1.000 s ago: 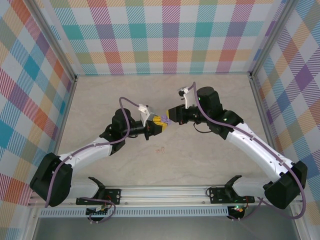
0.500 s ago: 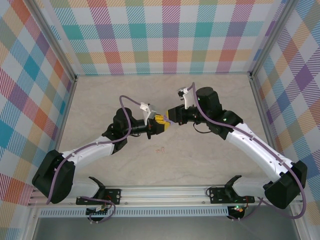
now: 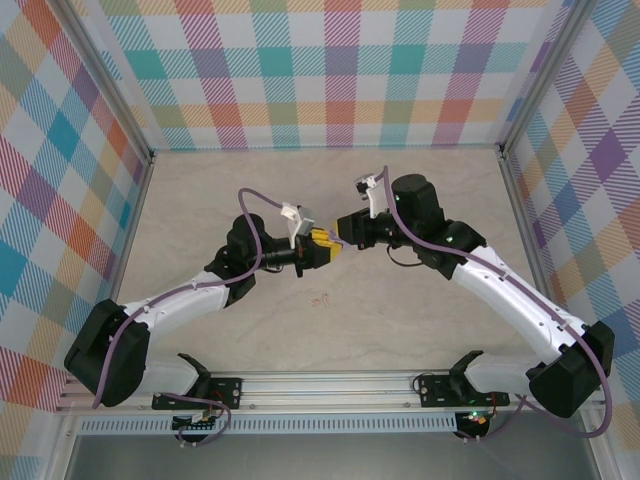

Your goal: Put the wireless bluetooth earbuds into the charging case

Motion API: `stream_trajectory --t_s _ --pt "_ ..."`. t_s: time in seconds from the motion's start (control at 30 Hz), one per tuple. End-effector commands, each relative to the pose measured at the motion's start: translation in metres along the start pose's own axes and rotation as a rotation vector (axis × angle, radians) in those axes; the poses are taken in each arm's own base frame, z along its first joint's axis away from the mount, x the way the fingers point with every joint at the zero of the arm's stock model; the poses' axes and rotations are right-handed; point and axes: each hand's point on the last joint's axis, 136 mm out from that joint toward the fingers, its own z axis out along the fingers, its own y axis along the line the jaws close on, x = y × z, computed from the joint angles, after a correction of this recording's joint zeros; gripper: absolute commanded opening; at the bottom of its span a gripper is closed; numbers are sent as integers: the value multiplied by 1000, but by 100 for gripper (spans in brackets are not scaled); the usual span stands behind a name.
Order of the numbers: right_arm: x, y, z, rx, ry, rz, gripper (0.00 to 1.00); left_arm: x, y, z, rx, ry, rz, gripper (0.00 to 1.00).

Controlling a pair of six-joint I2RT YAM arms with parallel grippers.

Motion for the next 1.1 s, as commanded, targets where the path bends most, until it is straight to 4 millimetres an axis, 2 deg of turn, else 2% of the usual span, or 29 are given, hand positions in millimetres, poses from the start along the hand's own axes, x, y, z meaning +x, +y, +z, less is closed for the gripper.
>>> stream_trajectory --t_s 0.0,1.07 --pt "-9 4 -4 8 -21 -37 22 -20 -9 4 36 -39 22 11" --pt "-2 -4 -4 48 2 -48 22 -22 5 10 -19 -22 -57 10"
